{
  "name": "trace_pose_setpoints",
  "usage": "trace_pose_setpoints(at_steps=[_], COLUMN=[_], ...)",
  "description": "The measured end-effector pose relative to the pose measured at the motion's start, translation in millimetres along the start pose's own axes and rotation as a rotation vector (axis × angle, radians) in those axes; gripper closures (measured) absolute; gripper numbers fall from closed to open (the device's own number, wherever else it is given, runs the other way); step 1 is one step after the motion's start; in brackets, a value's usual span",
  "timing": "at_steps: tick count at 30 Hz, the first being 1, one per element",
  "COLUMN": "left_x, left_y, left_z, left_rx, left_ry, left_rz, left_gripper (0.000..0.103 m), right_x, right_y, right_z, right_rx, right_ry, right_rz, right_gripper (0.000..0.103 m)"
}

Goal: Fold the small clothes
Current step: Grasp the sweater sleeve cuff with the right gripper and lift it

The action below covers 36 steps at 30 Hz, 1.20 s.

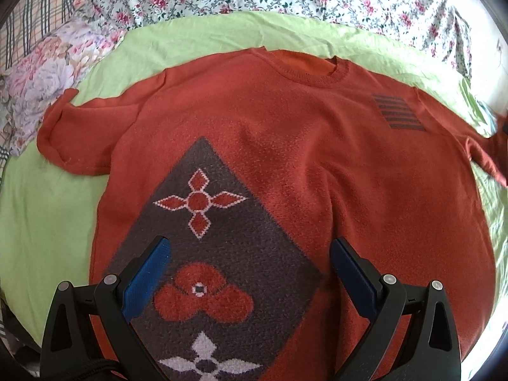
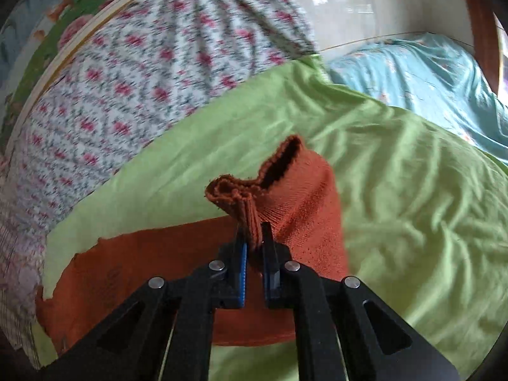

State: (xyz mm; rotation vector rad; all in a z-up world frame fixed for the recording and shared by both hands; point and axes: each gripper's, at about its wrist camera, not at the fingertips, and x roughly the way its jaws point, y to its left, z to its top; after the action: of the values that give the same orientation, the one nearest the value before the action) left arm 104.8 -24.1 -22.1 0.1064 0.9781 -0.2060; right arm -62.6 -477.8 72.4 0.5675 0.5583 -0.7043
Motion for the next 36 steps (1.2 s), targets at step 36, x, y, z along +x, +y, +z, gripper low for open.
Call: trace_pose_setpoints(at_steps=[36], left_x=[97], left_y=[67], left_z=[101], left_rx=[-0.218], left_ry=[0.025], left_rz=[-0.308], left_gripper=[0.006], right_x=[79], right_y=[321], right_z=[-162], right_rx=[-0.156], right_ry=[0.487], right_rz=[0.681], right_gripper=[0.069])
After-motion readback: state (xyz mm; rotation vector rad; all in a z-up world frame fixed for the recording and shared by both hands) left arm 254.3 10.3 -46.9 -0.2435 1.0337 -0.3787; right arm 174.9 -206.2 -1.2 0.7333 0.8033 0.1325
